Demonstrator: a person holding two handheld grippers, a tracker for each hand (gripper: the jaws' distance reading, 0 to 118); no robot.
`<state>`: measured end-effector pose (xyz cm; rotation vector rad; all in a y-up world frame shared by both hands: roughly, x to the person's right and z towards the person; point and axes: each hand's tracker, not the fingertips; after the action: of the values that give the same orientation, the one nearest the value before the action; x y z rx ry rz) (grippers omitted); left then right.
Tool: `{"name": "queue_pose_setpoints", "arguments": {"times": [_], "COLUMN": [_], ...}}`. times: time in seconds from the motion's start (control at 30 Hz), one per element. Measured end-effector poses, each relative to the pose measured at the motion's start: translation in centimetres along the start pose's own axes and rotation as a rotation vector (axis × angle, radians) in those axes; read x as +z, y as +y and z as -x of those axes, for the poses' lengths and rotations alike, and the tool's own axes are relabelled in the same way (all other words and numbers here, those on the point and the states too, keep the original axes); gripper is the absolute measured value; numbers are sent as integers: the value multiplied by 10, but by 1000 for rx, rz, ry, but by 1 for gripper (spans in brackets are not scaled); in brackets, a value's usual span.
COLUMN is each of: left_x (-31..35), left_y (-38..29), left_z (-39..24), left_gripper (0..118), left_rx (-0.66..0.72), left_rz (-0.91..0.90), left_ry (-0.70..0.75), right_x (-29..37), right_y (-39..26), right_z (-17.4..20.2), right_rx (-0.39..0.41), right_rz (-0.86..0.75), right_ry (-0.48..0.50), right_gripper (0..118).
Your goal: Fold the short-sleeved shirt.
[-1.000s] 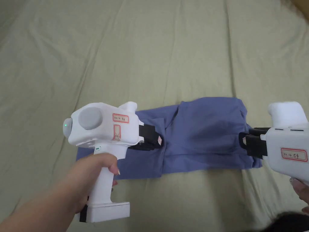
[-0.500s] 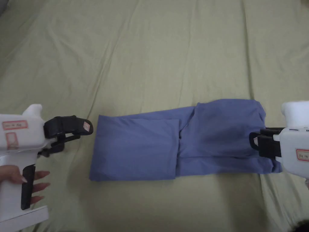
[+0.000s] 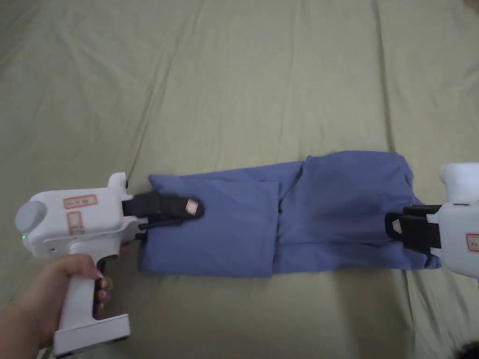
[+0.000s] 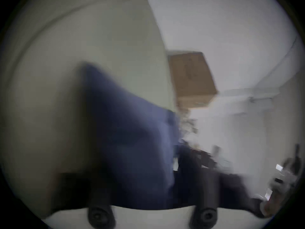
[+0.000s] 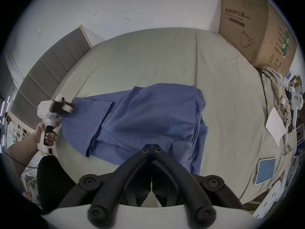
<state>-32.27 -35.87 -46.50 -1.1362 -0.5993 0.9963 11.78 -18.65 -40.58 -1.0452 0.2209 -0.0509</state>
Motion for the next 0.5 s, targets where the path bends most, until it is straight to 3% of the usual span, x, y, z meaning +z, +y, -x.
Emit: {"name": "queue_pose_setpoints", "arguments": {"times": [0.03,0.07,0.23,0.33,0.4,0.43,0.5], "left_x": [-1,4,33,75,94,101,102], "left_y": [-7,-13,-12,-13,-9,-8,-9], "left_z": [15,-1,-57,-86,-95,-99,-112], "left_gripper": [12,12,12,12,12,12,12], "left_rx": [20,84,-188,-519,-624,-607,-566], "left_rz": [-11,-24,-5,-29,-38,-60,-75], "left_ry": [112,-128,302,798,1038,1081,1010], "right_x": [-1,-1,5,8,9,9,12], "right_y": [1,2,7,9,8,7,3], "right_z": [0,1,7,8,9,8,7], "right_rx": [-4,-9,-6,16,15,10,-4], "right_rz": [0,1,-14,-37,-44,-46,-52], "right_ry": [3,7,45,61,75,87,108], "right_gripper": [0,0,0,0,0,0,0]}}
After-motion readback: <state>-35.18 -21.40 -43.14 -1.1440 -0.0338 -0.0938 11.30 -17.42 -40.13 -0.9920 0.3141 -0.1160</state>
